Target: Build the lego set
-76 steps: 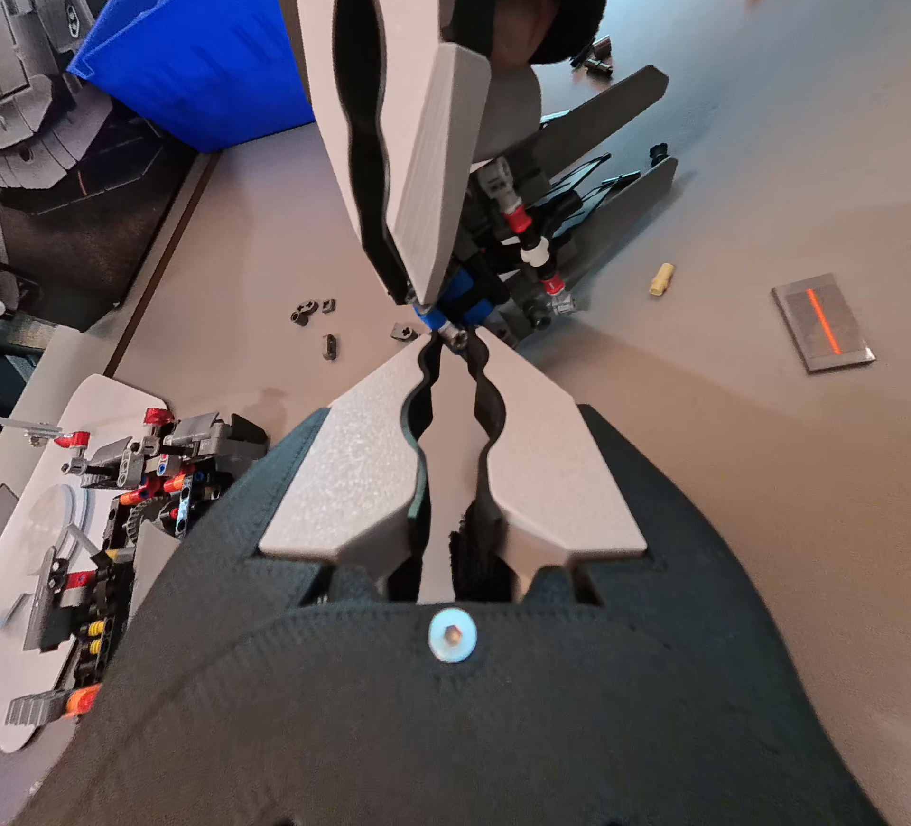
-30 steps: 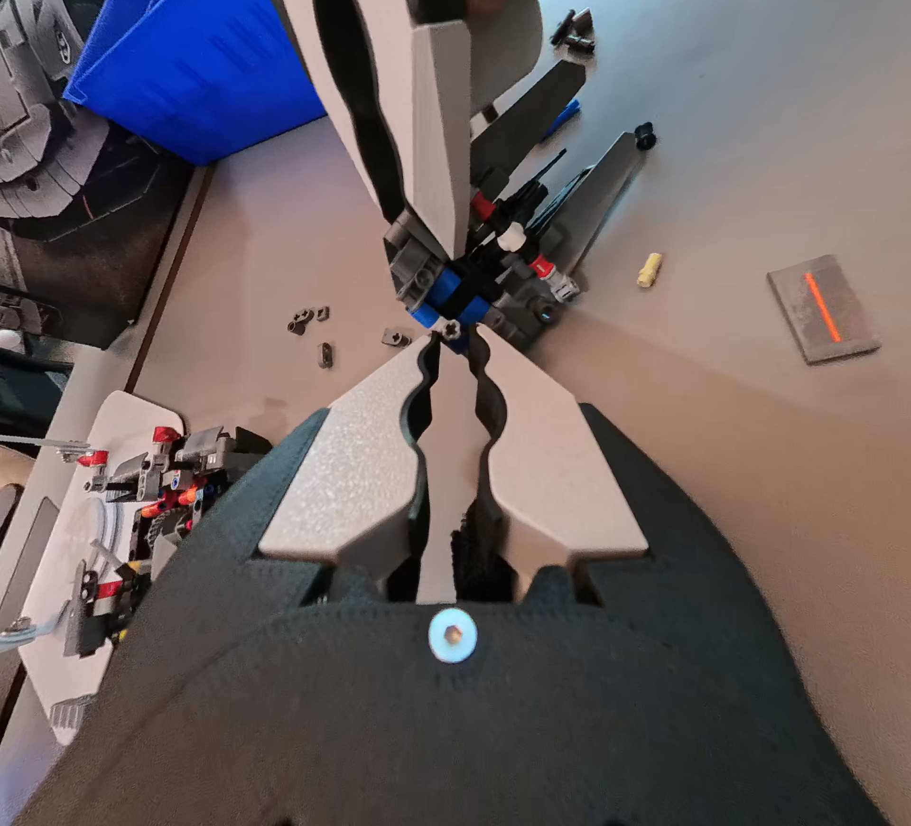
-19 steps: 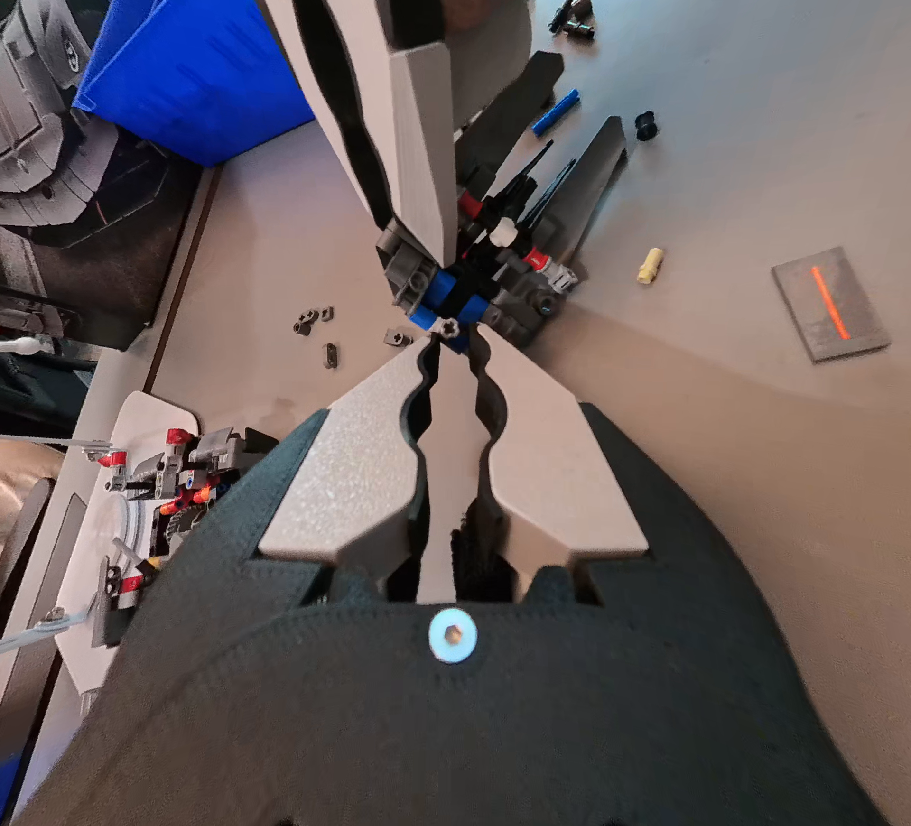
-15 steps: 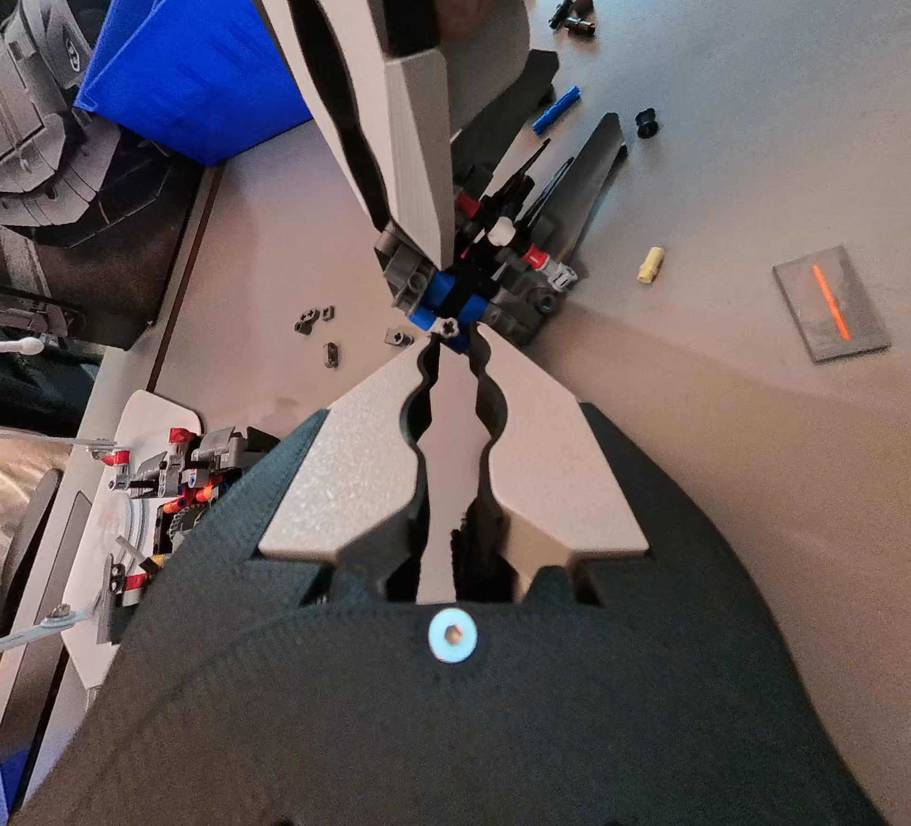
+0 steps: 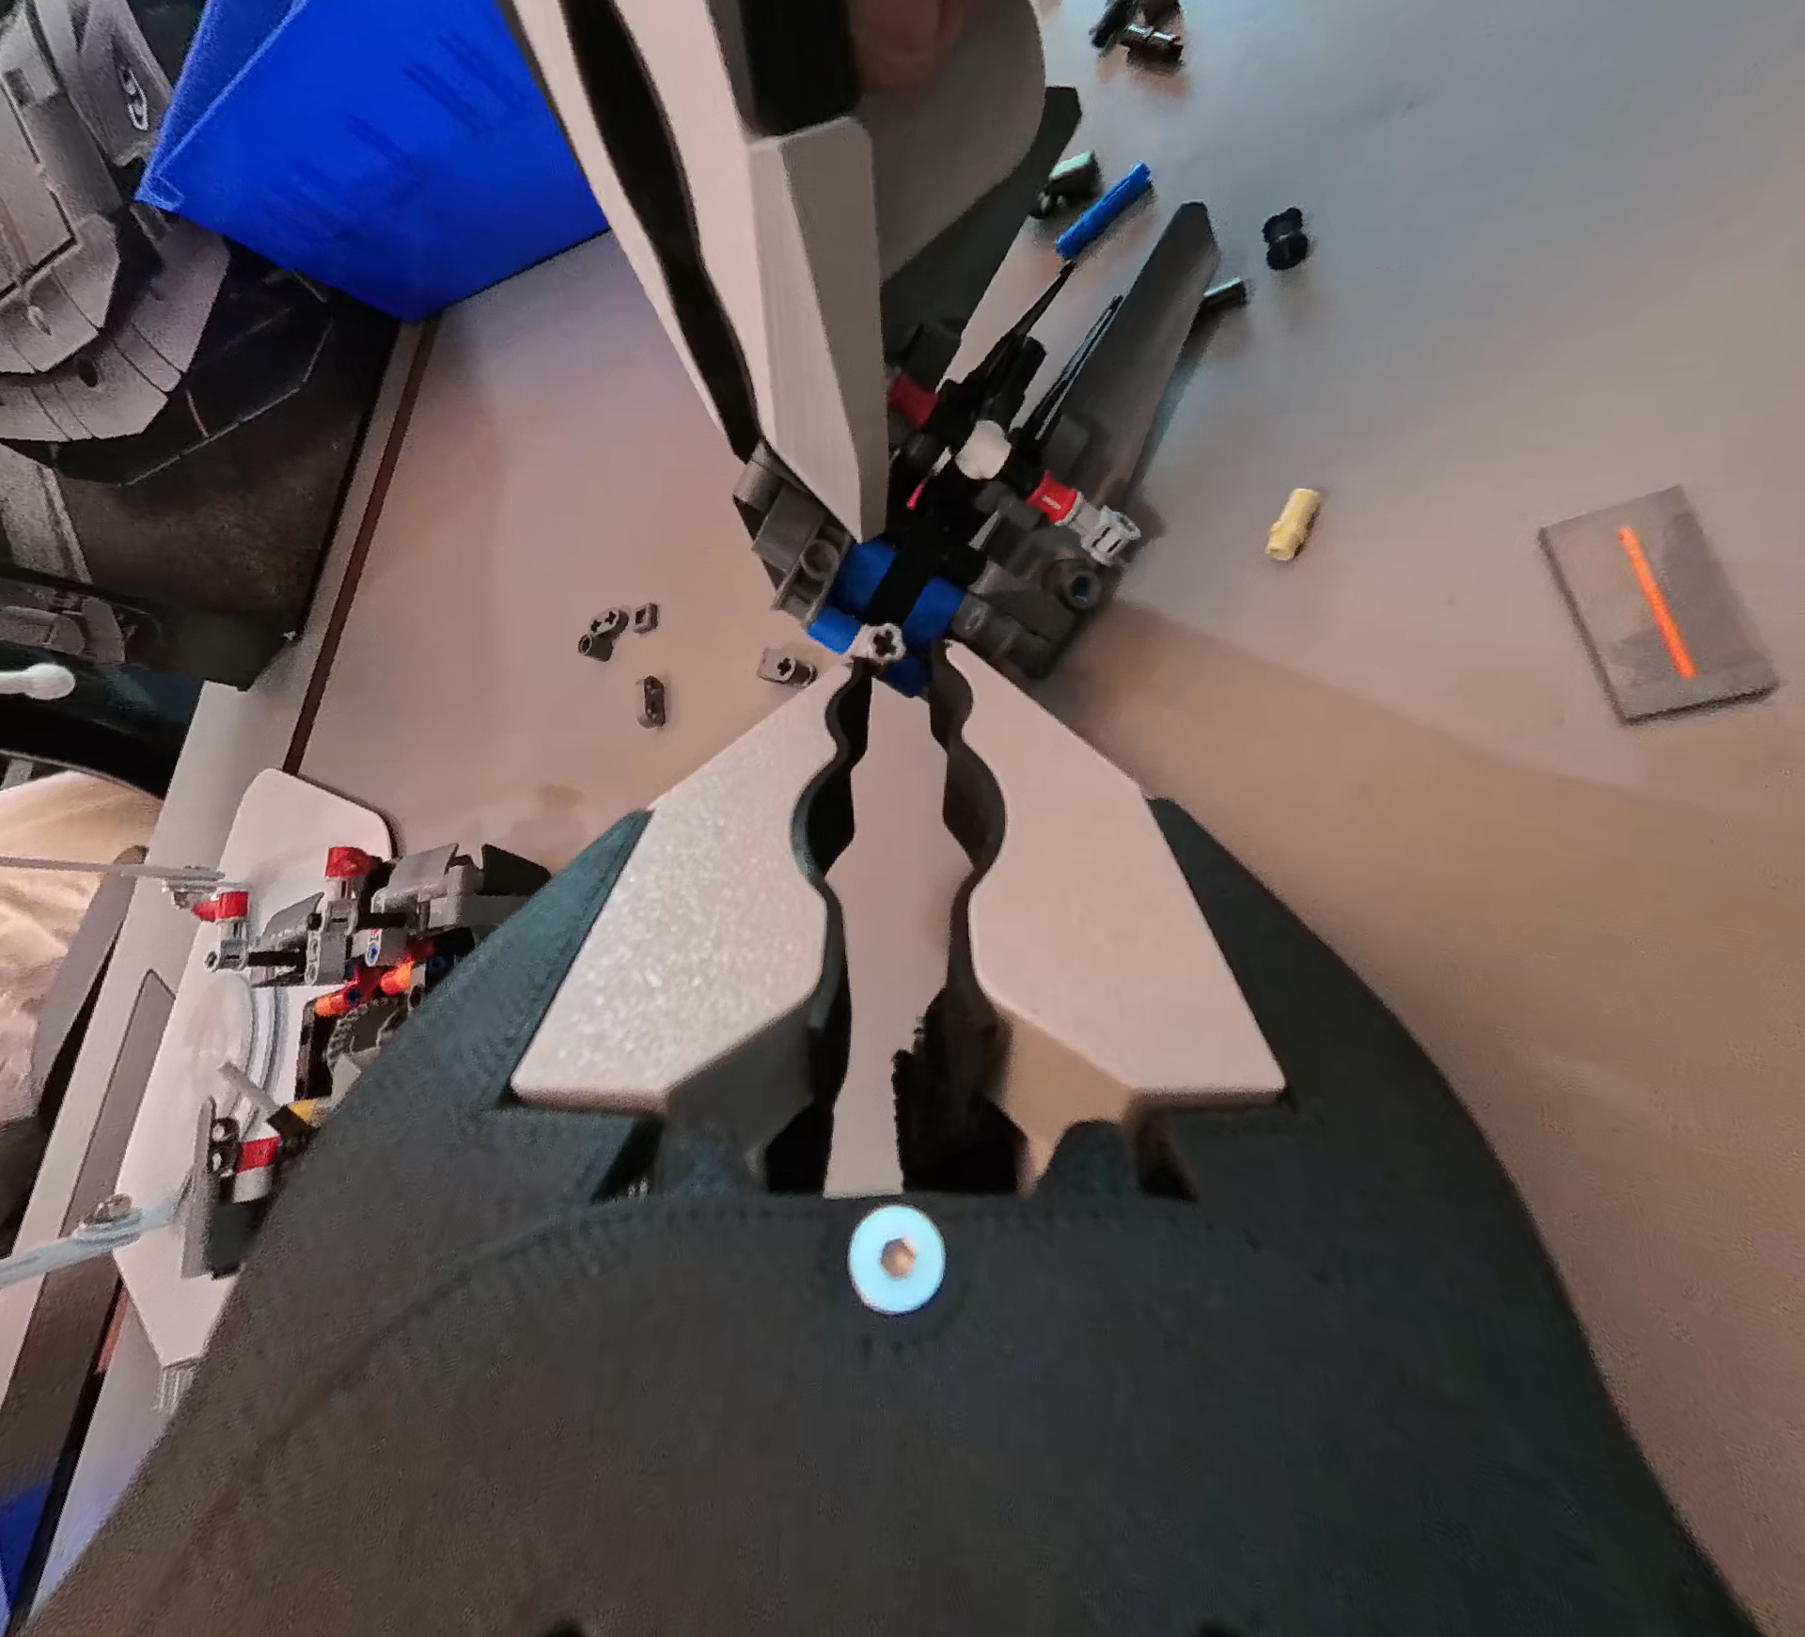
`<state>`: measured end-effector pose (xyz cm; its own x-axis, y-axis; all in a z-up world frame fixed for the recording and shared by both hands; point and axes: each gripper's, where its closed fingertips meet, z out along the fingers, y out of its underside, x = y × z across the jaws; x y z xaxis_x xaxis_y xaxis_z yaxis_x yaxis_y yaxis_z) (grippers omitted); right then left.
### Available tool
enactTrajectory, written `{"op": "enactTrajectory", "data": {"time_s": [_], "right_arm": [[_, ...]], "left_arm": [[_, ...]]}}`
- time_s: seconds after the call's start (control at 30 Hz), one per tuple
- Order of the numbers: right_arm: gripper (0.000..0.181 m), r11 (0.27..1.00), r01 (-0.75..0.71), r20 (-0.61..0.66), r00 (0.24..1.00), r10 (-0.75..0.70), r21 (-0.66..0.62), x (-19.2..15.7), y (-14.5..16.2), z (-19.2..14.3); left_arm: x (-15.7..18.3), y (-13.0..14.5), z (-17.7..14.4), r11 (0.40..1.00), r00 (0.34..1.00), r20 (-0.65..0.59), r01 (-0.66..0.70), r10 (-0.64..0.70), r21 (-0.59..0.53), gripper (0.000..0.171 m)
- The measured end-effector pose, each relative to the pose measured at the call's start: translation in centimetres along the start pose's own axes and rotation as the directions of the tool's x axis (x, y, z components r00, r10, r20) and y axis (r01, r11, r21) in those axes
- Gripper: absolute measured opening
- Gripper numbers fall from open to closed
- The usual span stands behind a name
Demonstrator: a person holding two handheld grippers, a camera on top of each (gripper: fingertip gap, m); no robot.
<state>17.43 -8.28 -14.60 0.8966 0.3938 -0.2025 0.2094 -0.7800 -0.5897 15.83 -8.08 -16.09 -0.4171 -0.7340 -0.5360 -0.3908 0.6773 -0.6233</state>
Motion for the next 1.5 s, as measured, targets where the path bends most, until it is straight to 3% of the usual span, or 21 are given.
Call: {"op": "enactTrajectory", "data": {"time_s": [0.53, 0.9, 1.0, 1.13, 1.27, 1.5], "right_arm": [[0.014, 1.0, -0.012, -0.047, 0.999, 0.011, -0.004, 0.2, -0.2, 0.3], [0.014, 1.0, -0.001, -0.048, 0.999, 0.001, -0.001, 0.3, -0.2, 0.3], [0.014, 1.0, 0.009, -0.032, 0.999, -0.008, 0.01, 0.1, -0.3, 0.1], [0.014, 1.0, 0.013, -0.009, 1.0, -0.013, 0.009, -0.3, -0.3, 0.4], [0.014, 1.0, 0.023, -0.017, 1.0, -0.023, 0.008, -0.4, -0.3, 0.3], [0.015, 0.999, 0.033, -0.011, 0.999, -0.033, 0.016, -0.4, -0.4, 0.4]], "left_arm": [[0.0, 0.2, 0.1, 0.997, 0.998, 0.037, -0.058, 0.059, -0.041, 0.01], [0.0, 0.1, 0.0, 1.0, 1.0, -0.002, 0.0, 0.0, -0.009, 0.011], [0.1, 0.0, -0.2, 1.0, 0.999, -0.032, 0.023, -0.022, 0.019, 0.015], [0.9, 0.7, -0.7, 1.0, 0.995, -0.102, 0.006, -0.004, 0.011, 0.038], [0.8, 1.0, -1.1, 1.0, 0.995, -0.103, -0.014, 0.014, 0.0, 0.043], [2.2, 1.9, -1.3, 0.999, 0.982, -0.186, -0.026, 0.019, -0.032, 0.024]]}}
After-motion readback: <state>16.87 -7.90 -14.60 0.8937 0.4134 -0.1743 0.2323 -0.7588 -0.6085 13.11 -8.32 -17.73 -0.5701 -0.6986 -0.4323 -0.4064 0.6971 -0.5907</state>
